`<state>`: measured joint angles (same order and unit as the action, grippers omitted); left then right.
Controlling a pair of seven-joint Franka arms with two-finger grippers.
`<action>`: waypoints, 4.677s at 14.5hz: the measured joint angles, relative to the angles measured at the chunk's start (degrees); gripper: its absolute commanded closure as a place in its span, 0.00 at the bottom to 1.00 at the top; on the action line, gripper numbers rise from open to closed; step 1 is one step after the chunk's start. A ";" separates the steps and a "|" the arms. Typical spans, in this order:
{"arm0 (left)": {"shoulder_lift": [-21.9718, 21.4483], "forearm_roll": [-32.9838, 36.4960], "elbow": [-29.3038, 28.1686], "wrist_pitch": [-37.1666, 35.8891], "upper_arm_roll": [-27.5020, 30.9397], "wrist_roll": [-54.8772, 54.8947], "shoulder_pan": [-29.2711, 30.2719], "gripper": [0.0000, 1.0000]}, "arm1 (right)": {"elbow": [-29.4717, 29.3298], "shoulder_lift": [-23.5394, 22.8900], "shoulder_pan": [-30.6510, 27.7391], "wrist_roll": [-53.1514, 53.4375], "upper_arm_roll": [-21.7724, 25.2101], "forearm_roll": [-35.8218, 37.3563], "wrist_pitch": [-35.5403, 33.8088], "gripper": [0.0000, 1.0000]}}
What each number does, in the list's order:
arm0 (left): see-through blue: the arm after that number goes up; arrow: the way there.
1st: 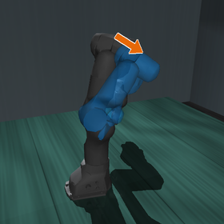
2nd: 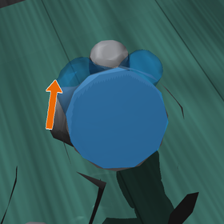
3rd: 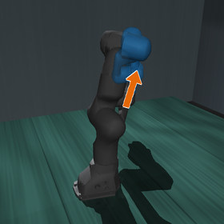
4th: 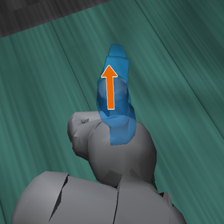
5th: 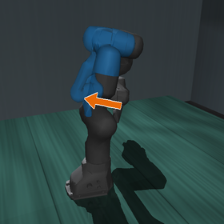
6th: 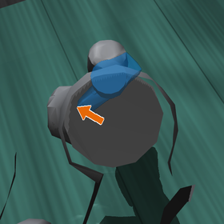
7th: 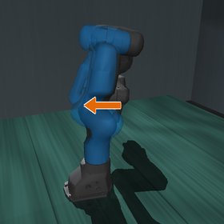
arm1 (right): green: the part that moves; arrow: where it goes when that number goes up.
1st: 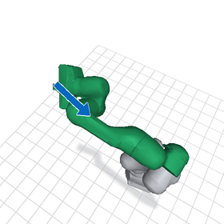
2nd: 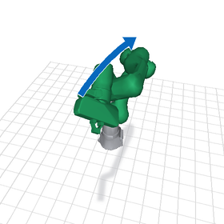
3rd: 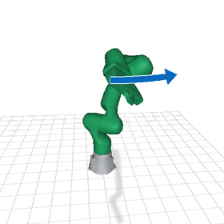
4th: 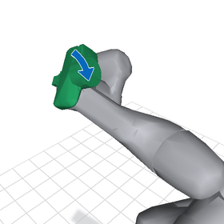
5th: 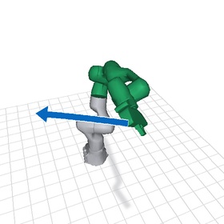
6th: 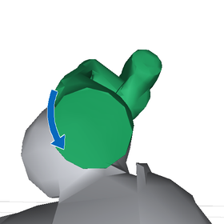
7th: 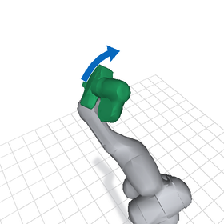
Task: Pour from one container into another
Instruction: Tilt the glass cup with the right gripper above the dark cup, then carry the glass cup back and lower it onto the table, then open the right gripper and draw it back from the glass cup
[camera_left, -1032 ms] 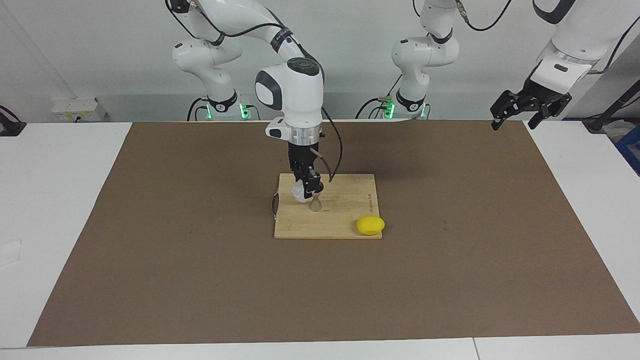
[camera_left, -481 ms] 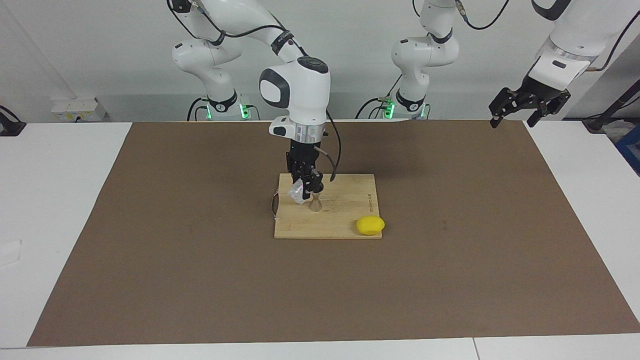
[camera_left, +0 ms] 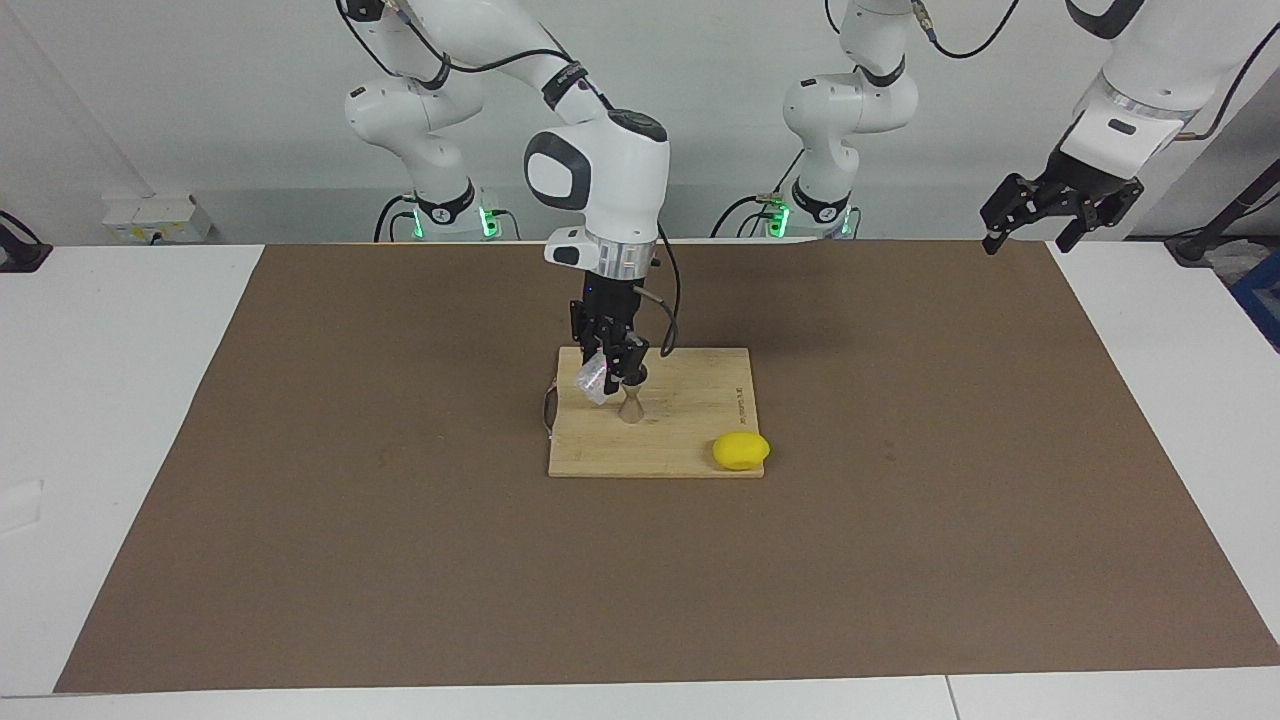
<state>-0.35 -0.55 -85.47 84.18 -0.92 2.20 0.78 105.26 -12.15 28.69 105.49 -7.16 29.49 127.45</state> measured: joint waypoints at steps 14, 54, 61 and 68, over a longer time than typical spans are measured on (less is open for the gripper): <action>-0.17 0.00 -0.16 -0.10 0.00 -0.03 0.13 0.00 | 0.23 0.86 0.60 0.33 0.40 -4.05 -0.30 1.00; -0.51 0.00 -1.33 0.05 -0.09 -1.87 -0.28 0.00 | 13.42 -3.77 -42.02 -51.17 0.94 -70.11 -2.95 0.00; -0.55 0.00 -1.47 0.39 -0.13 -3.61 -0.29 0.00 | 13.39 4.49 -43.23 -53.25 0.82 -66.92 -4.03 0.00; -0.59 0.00 -1.64 0.44 -0.15 -3.61 -0.29 0.00 | 13.46 6.76 -31.09 -55.32 0.11 -41.86 -7.95 0.00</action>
<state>-0.94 -0.54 -87.11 84.63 -1.07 -1.41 0.49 118.73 -5.39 -2.40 50.17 -7.05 -12.37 119.49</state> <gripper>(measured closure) 0.000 0.000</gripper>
